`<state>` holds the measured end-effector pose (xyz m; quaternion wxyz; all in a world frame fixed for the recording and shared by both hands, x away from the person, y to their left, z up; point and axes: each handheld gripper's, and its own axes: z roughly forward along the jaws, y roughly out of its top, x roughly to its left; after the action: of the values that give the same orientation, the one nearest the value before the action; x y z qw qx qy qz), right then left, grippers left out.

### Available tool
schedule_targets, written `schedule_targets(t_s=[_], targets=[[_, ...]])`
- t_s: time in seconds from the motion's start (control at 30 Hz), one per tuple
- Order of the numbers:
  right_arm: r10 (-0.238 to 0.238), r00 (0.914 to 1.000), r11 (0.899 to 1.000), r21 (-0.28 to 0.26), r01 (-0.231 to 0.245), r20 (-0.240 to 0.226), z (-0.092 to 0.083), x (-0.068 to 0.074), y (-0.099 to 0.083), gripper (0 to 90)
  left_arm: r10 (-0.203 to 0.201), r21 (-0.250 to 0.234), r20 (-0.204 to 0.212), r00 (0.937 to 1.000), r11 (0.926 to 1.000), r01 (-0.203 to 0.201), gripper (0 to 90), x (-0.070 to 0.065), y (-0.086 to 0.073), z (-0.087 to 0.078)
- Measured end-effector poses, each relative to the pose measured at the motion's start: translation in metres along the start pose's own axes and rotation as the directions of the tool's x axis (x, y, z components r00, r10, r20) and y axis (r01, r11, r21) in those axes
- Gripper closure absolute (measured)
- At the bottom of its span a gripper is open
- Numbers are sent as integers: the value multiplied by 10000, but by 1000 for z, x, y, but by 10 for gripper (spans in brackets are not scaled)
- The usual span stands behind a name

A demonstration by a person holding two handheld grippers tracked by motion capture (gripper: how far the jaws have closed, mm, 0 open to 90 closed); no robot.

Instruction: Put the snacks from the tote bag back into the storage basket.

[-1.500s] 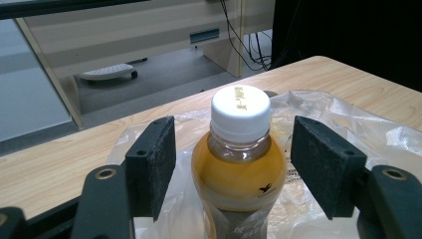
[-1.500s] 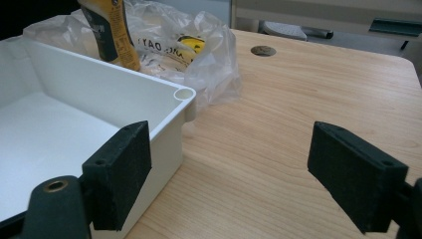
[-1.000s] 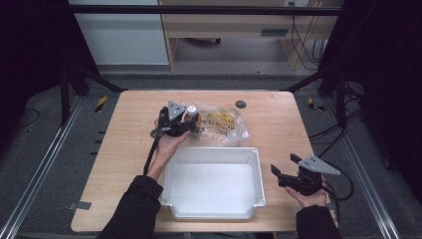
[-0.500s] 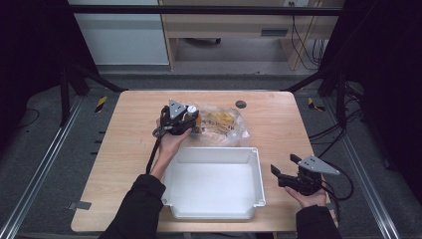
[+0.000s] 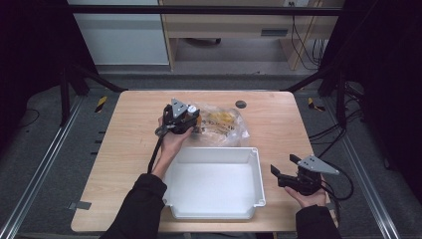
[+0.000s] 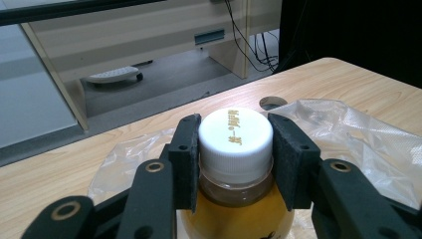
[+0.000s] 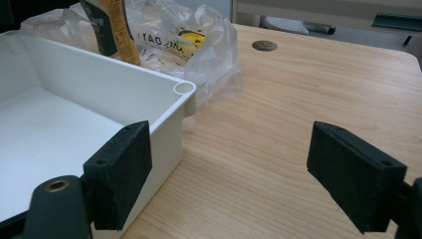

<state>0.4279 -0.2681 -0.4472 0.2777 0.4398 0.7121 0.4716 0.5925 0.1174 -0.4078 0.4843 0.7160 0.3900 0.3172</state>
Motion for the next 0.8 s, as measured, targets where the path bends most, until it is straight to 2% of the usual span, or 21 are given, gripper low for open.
schedule_targets(t_s=[0.57,0.8], targets=[[-14,10000,10000,77,14,-6,1,0,0,181,-219,626,-51,9997,9978,222,587,3,8,-5],[-18,10000,10000,87,18,2,1,0,0,181,-426,270,-59,9991,9987,428,588,8,15,-17]])
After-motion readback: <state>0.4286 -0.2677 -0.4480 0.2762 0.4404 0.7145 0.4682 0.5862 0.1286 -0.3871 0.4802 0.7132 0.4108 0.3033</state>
